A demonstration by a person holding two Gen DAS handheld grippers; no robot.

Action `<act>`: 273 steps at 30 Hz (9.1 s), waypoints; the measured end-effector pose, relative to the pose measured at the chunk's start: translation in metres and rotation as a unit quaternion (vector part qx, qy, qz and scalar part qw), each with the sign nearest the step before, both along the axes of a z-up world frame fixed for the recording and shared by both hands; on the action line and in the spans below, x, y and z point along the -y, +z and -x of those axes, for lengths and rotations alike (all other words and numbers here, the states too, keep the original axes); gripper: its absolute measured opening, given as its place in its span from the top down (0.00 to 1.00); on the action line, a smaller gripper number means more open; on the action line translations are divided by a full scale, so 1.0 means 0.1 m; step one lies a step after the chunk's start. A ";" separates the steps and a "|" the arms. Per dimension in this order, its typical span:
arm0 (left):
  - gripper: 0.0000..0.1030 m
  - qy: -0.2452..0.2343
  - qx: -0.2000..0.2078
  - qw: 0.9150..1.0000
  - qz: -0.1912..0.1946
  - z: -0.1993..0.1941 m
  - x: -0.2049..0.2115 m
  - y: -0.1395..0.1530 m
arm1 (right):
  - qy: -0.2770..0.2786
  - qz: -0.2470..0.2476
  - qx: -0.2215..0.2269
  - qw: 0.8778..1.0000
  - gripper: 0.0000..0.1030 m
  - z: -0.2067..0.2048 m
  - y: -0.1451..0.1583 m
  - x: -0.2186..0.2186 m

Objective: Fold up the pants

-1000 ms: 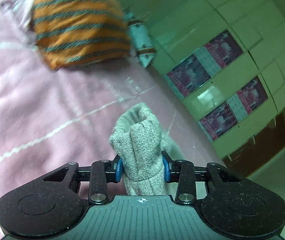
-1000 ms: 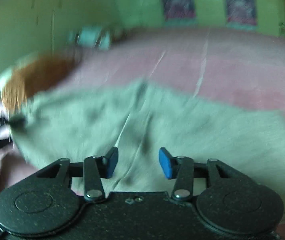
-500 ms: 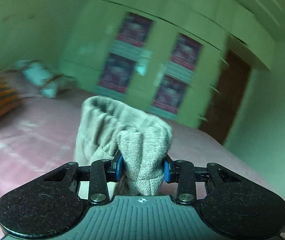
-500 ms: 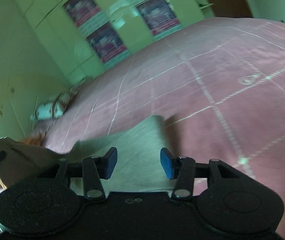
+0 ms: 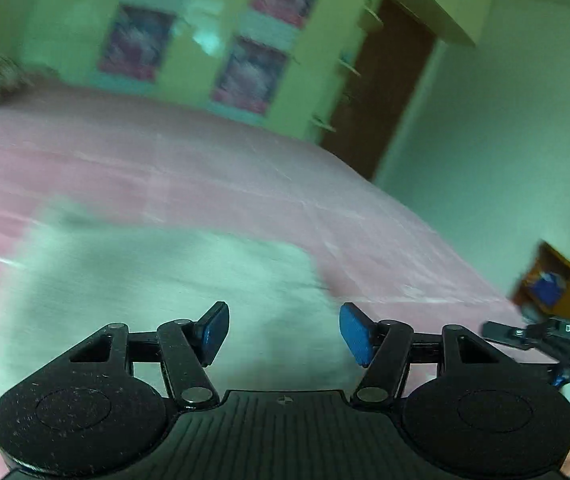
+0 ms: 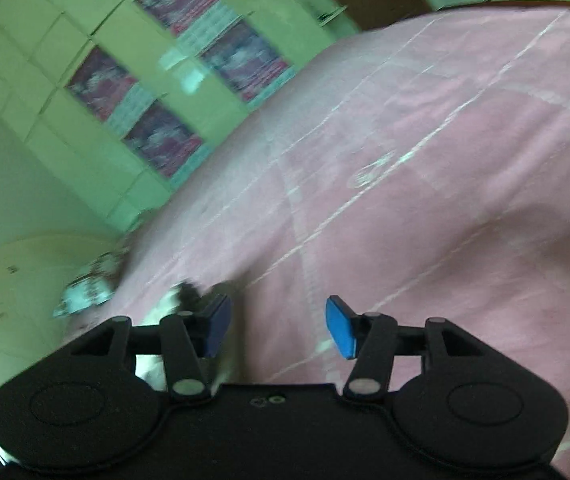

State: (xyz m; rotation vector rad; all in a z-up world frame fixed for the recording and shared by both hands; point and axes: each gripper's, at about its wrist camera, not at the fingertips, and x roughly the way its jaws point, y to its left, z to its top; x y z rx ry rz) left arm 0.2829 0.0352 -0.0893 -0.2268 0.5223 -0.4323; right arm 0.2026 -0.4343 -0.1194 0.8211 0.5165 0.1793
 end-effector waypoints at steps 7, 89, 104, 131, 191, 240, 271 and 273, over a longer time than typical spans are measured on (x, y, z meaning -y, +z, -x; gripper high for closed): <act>0.39 0.114 -0.047 0.992 -0.024 0.47 -1.37 -0.20 | 0.103 -0.086 -0.048 0.990 0.55 -0.60 -0.24 -0.62; 0.31 0.035 -0.182 0.979 0.084 -1.29 -1.12 -0.90 | 0.175 0.079 -0.083 0.978 0.28 -1.43 -0.30 -0.99; 0.22 -0.004 -0.156 0.988 -0.004 -1.28 -0.92 -0.71 | 0.180 0.054 -0.100 0.977 0.47 -1.35 -0.40 -0.88; 0.22 -0.020 -0.197 0.976 0.094 -1.35 -1.15 -0.84 | 0.151 -0.035 -0.089 0.984 0.38 -1.47 -0.41 -0.72; 0.69 0.009 -0.177 0.977 0.117 -1.30 -1.01 -0.77 | 0.201 0.046 -0.090 0.974 0.61 -1.50 -0.08 -1.05; 0.58 0.110 -0.083 0.988 0.065 -2.72 -1.55 -0.34 | 0.207 0.136 0.036 0.968 0.93 -3.14 0.58 -1.91; 0.00 0.183 -0.033 0.981 -0.048 0.25 -1.63 -0.15 | 0.113 0.151 0.007 0.982 0.10 -0.71 0.54 -0.51; 0.00 0.177 -0.026 0.983 -0.047 0.49 -1.56 -0.08 | 0.104 0.164 0.016 0.981 0.06 -0.44 0.58 -0.48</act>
